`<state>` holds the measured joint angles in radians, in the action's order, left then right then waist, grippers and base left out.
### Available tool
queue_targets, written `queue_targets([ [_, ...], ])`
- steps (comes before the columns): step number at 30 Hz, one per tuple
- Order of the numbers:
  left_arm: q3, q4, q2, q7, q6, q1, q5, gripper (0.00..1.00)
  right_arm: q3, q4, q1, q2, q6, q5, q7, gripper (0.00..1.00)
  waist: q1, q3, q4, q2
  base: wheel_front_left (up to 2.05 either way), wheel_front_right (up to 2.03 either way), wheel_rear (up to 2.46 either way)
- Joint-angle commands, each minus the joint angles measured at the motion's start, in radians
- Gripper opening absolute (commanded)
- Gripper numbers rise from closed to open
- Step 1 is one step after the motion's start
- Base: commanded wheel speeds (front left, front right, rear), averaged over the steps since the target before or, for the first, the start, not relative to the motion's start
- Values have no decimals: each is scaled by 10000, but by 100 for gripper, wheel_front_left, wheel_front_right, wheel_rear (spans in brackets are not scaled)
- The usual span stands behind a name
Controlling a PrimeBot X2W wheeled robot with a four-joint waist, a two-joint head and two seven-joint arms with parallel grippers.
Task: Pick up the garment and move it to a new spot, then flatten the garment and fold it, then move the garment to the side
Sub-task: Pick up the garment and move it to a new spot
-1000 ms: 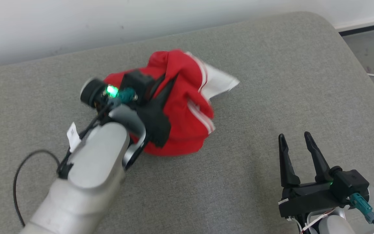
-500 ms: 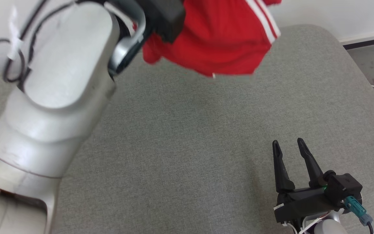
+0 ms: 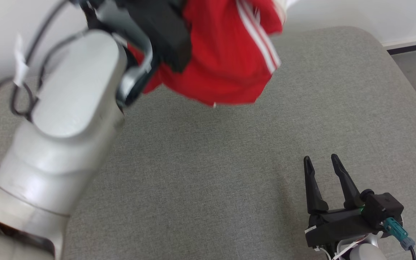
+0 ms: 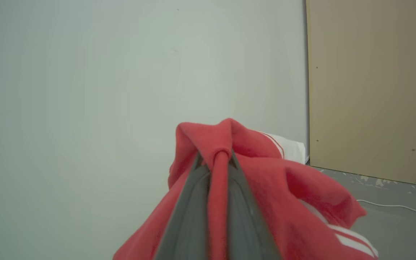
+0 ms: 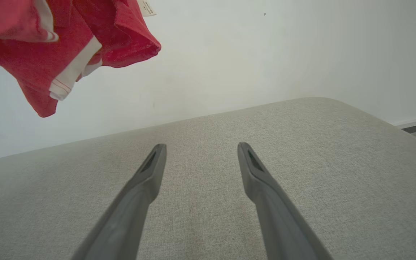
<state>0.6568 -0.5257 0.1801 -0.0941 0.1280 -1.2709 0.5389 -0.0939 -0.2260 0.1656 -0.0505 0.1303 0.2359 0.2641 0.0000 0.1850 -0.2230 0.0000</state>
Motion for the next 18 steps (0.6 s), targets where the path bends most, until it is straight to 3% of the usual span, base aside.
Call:
queue_targets([
  [1,60,-26,-61,-113,-39,272,38,0,-8,-15,68,5,9,-43,6,100,0,23,31,0,0,0,0],
  [9,531,-775,-382,-826,-265,3069,505,0,-112,-39,127,5,9,-84,5,100,0,144,36,0,0,0,0],
  [16,1115,-1452,-835,-1215,-293,4413,443,0,-39,-46,170,6,9,-283,5,100,0,164,147,0,0,0,0],
  [17,1177,-1493,-875,-1284,-318,4408,365,38,-45,-40,175,6,9,-299,5,100,0,156,173,0,0,0,0],
  [18,1211,-1491,-906,-1357,-374,4366,299,100,-22,-42,170,5,9,-310,5,100,0,132,214,0,0,0,0],
])
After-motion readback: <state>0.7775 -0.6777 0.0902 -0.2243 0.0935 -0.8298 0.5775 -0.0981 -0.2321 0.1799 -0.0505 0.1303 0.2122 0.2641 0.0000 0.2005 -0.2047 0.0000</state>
